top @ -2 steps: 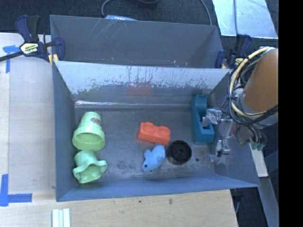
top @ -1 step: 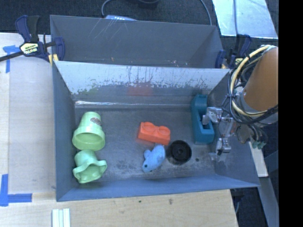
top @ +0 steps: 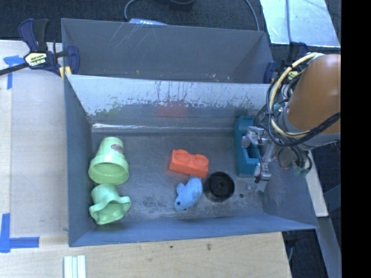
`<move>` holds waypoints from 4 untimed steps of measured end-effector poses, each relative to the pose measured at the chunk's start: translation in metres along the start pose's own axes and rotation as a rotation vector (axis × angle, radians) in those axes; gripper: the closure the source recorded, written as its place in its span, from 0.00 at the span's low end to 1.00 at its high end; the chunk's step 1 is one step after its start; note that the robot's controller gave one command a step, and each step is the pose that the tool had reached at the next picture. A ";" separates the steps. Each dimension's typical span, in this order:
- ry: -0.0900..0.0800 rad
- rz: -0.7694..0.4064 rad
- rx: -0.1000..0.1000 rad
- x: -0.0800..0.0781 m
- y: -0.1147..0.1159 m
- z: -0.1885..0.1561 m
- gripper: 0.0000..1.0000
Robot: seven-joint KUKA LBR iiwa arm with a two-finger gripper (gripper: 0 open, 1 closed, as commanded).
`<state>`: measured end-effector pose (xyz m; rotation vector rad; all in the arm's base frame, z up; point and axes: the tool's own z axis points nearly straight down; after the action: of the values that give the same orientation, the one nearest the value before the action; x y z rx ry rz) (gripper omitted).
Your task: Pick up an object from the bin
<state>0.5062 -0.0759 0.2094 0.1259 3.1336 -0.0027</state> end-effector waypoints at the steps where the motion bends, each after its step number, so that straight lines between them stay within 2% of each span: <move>1: 0.000 0.190 -0.001 -0.028 0.001 0.028 0.00; 2: -0.009 0.184 0.000 -0.039 0.009 0.080 0.00; 3: 0.001 0.249 0.000 -0.041 0.036 0.108 0.00; 4: -0.008 0.252 0.000 -0.045 0.058 0.129 0.00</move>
Offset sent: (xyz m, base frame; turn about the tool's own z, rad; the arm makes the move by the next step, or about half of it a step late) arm 0.0428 0.0118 -0.1063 0.1655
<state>0.5561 -0.0217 0.0803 0.5174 3.0846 -0.0014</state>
